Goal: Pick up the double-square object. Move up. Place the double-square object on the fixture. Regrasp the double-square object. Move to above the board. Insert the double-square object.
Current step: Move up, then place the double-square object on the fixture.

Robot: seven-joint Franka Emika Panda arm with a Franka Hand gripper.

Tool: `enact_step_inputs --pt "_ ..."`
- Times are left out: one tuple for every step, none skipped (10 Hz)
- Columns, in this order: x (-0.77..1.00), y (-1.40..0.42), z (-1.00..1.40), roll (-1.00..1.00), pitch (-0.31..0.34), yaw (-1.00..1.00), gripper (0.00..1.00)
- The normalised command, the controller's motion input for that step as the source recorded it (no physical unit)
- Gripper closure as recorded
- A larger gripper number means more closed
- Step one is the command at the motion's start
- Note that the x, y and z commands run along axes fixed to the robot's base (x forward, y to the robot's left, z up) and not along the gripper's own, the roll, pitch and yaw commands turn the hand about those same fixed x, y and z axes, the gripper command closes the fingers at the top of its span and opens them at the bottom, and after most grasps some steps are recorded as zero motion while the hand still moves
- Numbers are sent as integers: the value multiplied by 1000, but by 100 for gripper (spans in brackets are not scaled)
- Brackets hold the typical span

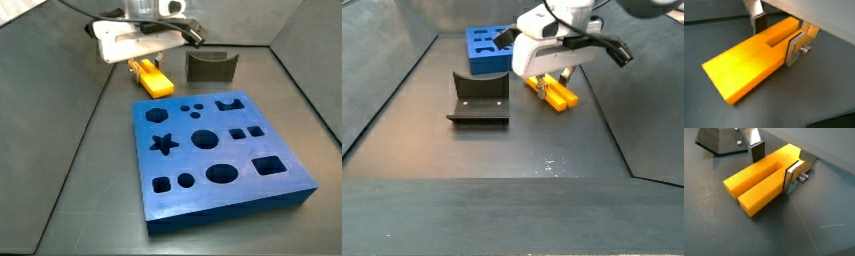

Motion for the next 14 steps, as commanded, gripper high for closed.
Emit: enact_step_inputs --pt "-51 15 638 8 21 2 100" --pt "-33 10 540 11 31 -1 100" --pt "-25 12 469 14 38 -2 100" --pt "-19 12 282 22 46 -7 100" --pt "-19 12 205 25 42 -8 100" --pt "0 0 1000 0 0 0 100" --pt "4 -1 1000 3 -2 -1 100" --pt "-4 0 1000 4 14 -2 100" --pt "-7 3 1000 10 31 -3 100" --pt "-11 5 1000 12 39 -4 100" --pt "-16 9 1000 18 41 -5 100" --pt "-18 11 1000 23 39 -7 100" --pt "-19 15 1000 30 36 -9 100" --pt "-22 16 1000 32 38 -9 100"
